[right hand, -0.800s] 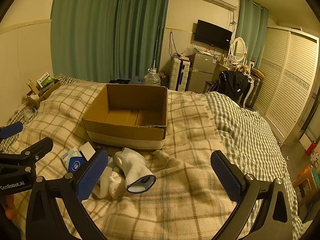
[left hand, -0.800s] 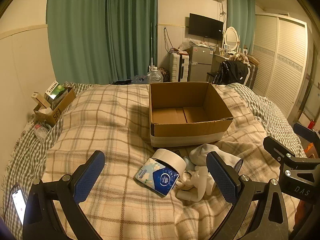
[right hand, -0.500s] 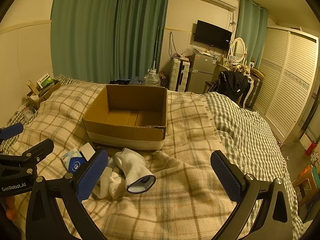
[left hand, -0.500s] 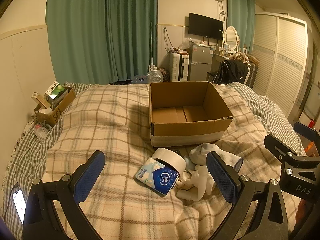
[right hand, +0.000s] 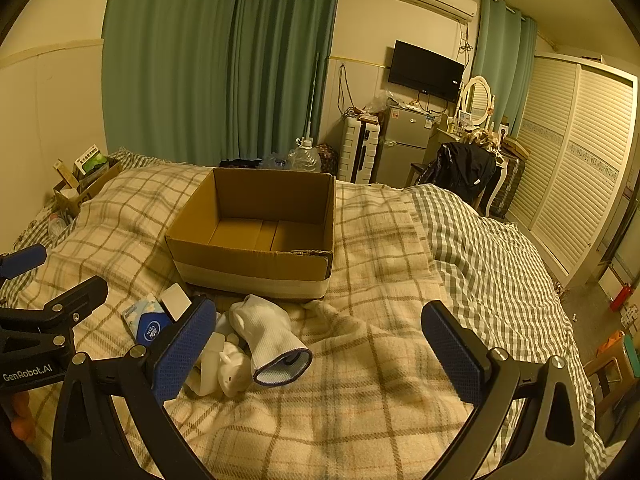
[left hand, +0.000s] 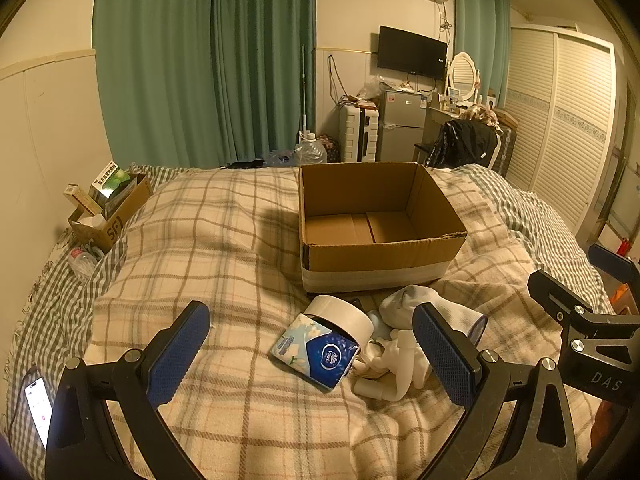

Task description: Organize objects

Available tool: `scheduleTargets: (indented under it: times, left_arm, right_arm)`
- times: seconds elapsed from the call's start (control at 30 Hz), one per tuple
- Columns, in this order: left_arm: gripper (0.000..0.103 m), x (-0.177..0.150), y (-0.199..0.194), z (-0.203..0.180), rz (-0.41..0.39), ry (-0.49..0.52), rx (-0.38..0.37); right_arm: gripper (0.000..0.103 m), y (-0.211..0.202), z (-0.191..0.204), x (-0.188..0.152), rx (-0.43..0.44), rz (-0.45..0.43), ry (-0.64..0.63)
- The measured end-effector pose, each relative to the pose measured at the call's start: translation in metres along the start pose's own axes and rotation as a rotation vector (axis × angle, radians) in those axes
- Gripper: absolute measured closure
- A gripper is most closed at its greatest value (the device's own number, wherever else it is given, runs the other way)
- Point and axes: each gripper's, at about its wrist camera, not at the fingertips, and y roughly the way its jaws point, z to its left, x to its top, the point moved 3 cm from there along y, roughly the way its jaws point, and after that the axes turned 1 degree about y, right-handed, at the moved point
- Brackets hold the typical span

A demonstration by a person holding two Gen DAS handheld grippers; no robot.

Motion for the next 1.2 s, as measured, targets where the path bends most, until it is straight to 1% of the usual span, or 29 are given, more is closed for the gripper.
scheduleTargets:
  times: [0.67, 0.9, 0.97, 1.03, 1.1, 1.2]
  left_arm:
    - [0.0, -0.001, -0.004, 0.002, -0.009, 0.005, -0.003]
    - [0.0, 0.0, -0.003, 0.003, 0.006, -0.004, 0.007]
    - [0.0, -0.002, 0.002, 0.003, 0.023, -0.008, 0.004]
    - [0.0, -0.007, 0.014, 0.005, 0.064, -0.019, 0.002]
    - [0.0, -0.014, 0.03, 0.008, 0.108, -0.03, 0.015]
    - [0.0, -0.028, 0.056, 0.008, 0.177, -0.01, 0.054]
  right_arm:
    - [0.001, -0.002, 0.0, -0.004, -0.005, -0.013, -0.009]
    - [0.001, -0.008, 0.0, 0.005, -0.004, -0.027, -0.019]
    - [0.001, -0.007, 0.0, 0.006, -0.01, -0.023, -0.018]
    - [0.001, 0.0, -0.002, 0.002, -0.02, -0.002, -0.018]
    - [0.001, 0.01, -0.004, -0.004, -0.024, 0.026, -0.017]
    - [0.001, 0.029, -0.005, -0.015, -0.03, 0.078, -0.022]
